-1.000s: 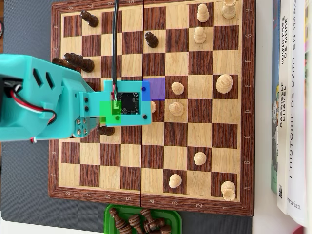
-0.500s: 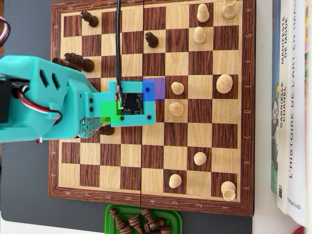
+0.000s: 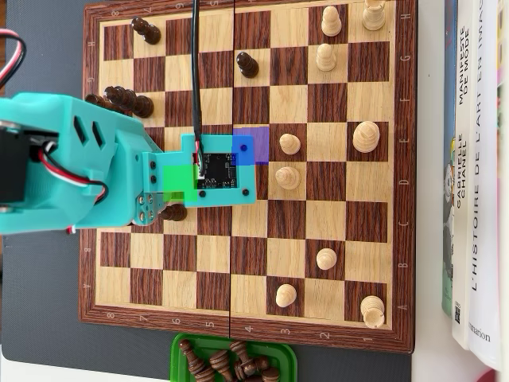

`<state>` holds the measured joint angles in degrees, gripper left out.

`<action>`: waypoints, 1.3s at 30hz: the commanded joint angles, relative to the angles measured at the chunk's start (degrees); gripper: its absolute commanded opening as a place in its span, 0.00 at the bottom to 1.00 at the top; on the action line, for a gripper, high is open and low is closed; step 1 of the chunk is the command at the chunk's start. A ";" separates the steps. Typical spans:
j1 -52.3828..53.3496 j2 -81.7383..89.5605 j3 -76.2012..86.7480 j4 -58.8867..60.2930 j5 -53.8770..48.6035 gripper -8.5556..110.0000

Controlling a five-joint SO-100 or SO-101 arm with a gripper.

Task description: Play chess

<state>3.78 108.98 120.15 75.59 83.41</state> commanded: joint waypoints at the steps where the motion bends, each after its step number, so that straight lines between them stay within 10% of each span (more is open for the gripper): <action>1: -0.09 -0.44 -1.32 -0.70 -0.26 0.10; 39: -0.70 -0.53 -2.64 -0.53 -0.35 0.15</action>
<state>3.25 107.84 119.44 75.15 83.41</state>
